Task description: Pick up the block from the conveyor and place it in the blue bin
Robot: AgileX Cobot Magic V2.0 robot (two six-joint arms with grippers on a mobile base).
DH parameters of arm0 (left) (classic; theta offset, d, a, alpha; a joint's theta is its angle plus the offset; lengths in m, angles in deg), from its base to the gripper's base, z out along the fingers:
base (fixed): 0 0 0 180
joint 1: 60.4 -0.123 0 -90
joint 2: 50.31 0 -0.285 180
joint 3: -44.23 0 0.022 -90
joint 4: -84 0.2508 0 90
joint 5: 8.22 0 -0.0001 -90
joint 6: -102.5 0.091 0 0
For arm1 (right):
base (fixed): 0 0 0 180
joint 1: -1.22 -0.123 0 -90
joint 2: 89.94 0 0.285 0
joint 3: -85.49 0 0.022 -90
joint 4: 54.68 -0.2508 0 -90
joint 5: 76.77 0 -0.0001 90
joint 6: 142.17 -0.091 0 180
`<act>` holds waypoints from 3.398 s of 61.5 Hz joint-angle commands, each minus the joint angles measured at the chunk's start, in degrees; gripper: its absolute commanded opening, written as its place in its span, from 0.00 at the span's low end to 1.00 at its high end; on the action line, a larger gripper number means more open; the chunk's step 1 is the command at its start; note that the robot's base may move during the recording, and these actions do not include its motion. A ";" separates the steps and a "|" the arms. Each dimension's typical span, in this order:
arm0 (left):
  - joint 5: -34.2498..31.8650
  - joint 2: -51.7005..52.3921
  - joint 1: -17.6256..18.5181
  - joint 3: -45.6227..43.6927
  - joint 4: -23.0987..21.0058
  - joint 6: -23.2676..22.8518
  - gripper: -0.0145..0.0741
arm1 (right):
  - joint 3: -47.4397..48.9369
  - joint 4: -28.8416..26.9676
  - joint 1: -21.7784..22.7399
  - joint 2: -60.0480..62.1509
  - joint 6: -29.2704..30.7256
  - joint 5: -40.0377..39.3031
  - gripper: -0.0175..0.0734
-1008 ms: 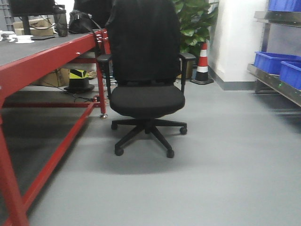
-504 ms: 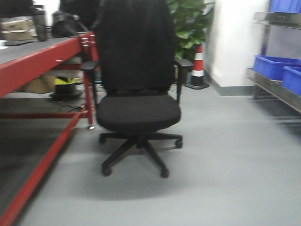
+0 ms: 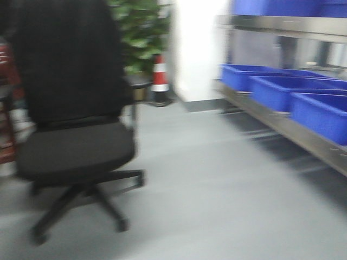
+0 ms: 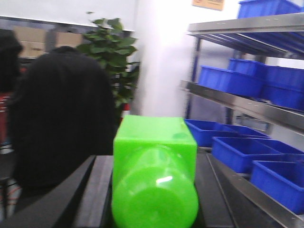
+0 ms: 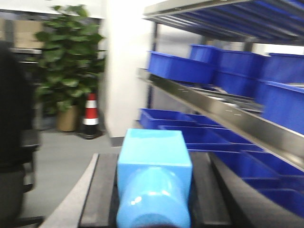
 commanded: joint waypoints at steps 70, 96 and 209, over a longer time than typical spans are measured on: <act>-1.05 0.33 0.44 0.00 -0.26 0.09 0.04 | -0.07 0.44 -0.27 0.33 0.45 -1.38 0.01; -1.05 0.33 0.44 0.00 -0.26 0.09 0.04 | -0.07 0.44 -0.27 0.33 0.45 -1.38 0.01; -1.05 0.27 2.85 0.00 -0.26 0.09 0.04 | -0.07 0.44 -0.27 0.33 0.45 -1.38 0.01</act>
